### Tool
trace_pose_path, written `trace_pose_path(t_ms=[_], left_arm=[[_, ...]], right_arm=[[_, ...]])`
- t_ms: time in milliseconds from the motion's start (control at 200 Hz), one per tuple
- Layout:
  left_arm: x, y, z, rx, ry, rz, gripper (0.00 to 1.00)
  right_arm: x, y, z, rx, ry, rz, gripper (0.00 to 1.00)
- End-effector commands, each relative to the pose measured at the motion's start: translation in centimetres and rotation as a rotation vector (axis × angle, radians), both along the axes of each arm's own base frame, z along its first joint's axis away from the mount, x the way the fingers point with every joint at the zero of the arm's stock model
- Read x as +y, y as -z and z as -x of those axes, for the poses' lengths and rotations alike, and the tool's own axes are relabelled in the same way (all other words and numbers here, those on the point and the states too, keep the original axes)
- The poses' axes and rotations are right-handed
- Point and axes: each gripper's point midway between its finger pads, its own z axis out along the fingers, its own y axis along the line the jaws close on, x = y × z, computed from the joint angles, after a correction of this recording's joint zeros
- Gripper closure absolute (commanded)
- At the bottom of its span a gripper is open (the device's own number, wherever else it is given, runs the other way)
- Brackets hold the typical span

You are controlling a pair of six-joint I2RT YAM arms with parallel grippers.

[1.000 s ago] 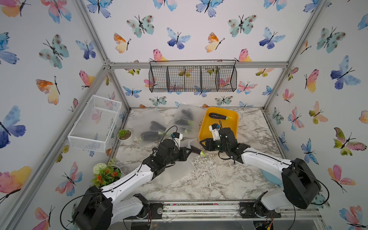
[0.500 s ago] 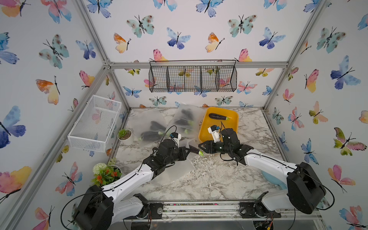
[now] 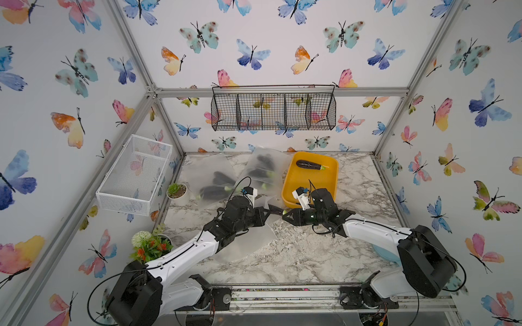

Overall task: Place the eggplant in a zip-top bag and seal the zipper
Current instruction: Place the eggplant in the zipper food storage bag.

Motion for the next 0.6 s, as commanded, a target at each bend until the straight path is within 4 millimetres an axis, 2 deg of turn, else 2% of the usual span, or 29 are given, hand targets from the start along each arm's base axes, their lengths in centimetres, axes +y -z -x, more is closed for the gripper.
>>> trace_pose_path(t_ms=[0,135,290,365,415,440,496,596], left_arm=[[-1.4,-0.2,1.0,-0.017,0.073,-0.052,1.00],[-2.2,0.8,1.7,-0.010,0.096,-0.113,1.00],[-2.3,-0.7,1.5,-0.049,0.085,-0.078,1.00],[-2.1,-1.5,1.4,-0.064,0.074,-0.052,1.00],[-1.8,-1.6,1.4,-0.063,0.055,-0.039,1.00],[-1.5,-1.4,1.3,-0.058,0.039,-0.036,1.00],[-0.5,-0.7,0.8,-0.038,-0.005,-0.045,1.00],[1.0,0.9,0.1,-0.014,-0.056,-0.058,1.00]], right_arm=[[1.6,-2.3,-0.8,-0.025,-0.015,-0.095,0.76],[3.2,-2.4,-0.7,-0.021,-0.090,-0.065,0.77],[4.1,-0.6,0.1,0.033,-0.142,-0.003,0.77],[4.5,0.1,-0.1,0.042,-0.149,0.013,0.73],[4.7,0.1,-0.3,0.040,-0.162,0.024,0.63],[4.8,-0.3,-0.4,0.030,-0.170,0.028,0.56],[4.7,-1.7,-0.8,-0.017,-0.169,0.033,0.48],[3.4,-5.1,-2.0,-0.130,-0.122,0.046,0.42]])
